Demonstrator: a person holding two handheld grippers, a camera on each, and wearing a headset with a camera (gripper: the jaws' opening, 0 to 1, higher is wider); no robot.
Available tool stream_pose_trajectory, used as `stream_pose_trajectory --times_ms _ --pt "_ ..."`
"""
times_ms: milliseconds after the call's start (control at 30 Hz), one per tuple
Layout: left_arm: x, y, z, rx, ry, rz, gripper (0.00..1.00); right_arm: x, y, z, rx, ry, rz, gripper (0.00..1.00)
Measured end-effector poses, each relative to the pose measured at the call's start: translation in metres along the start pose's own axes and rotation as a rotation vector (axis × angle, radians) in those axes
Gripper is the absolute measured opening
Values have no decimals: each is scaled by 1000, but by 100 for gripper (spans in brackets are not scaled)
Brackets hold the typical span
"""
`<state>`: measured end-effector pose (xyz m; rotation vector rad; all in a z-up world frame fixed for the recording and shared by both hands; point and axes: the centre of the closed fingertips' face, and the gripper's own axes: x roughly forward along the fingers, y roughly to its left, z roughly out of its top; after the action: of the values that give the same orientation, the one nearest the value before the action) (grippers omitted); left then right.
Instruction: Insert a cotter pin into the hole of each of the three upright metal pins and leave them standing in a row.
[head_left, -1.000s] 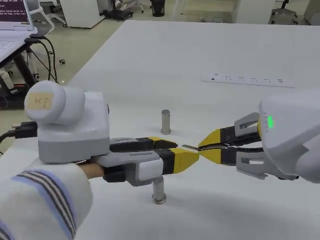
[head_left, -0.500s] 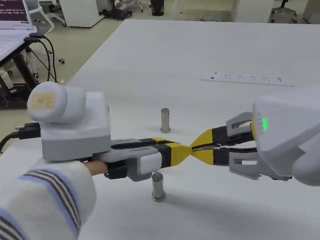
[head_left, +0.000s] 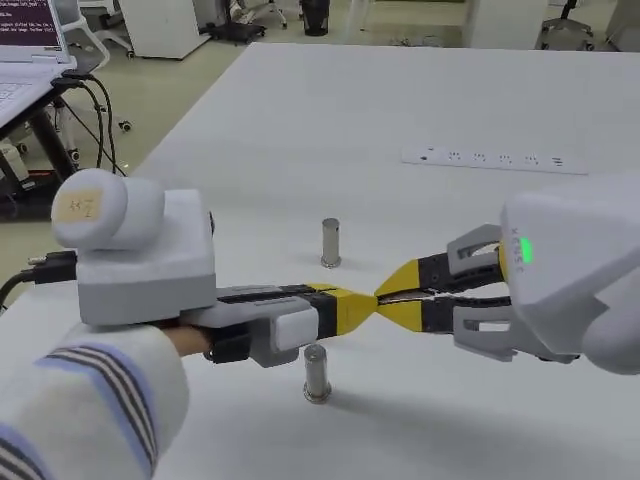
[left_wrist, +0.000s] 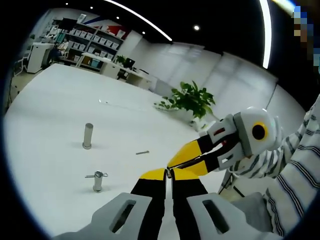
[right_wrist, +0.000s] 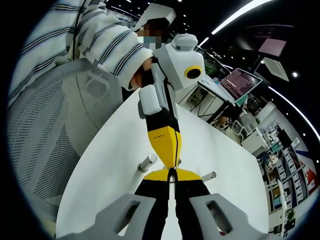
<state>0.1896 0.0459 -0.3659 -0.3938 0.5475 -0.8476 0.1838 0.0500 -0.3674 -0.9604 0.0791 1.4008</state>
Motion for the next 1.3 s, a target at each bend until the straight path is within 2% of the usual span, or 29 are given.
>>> stream_pose_trajectory --times_ms 67,267,333,400,467,533,567,633,733,767,800,833,867,967,1100,1200,1300 --pt "0 0 2 -59 -13 10 0 -1 -2 1 0 -5 -21 0" --pt "0 0 0 -9 2 17 0 -3 0 1 37 -26 -6 0" --pt "-2 2 0 16 5 22 0 -4 1 1 85 -40 0 9" --pt "-4 1 0 44 6 19 0 -4 1 -4 130 -39 8 11" --pt "-8 0 -2 103 22 9 0 -2 7 -8 259 -57 48 12" --pt "-11 0 -6 168 40 12 0 0 9 -10 376 -94 79 17" --pt "-12 -1 -7 177 46 9 0 0 9 -11 411 -102 86 20" --pt "-15 -4 -10 203 53 -7 0 0 8 -11 419 -125 83 19" --pt "-19 -8 -12 271 54 -20 0 2 17 -9 470 -139 137 15" --pt "-19 -9 -12 267 50 -23 0 3 21 -6 503 -152 166 15" --pt "-20 -11 -12 275 51 -37 0 3 26 -1 570 -177 203 14" --pt "-21 -12 -12 288 51 -41 0 2 28 4 592 -205 222 14" --pt "-21 -13 -12 318 50 -46 0 2 28 9 606 -229 227 11" --pt "-22 -16 -11 340 46 -62 0 3 30 7 572 -204 221 6" --pt "-22 -20 -14 368 54 -88 0 3 32 10 583 -216 230 1" --pt "-22 -21 -15 376 58 -96 0 2 34 10 580 -214 239 0" --pt "-22 -22 -19 412 74 -112 0 1 39 9 569 -208 257 0"
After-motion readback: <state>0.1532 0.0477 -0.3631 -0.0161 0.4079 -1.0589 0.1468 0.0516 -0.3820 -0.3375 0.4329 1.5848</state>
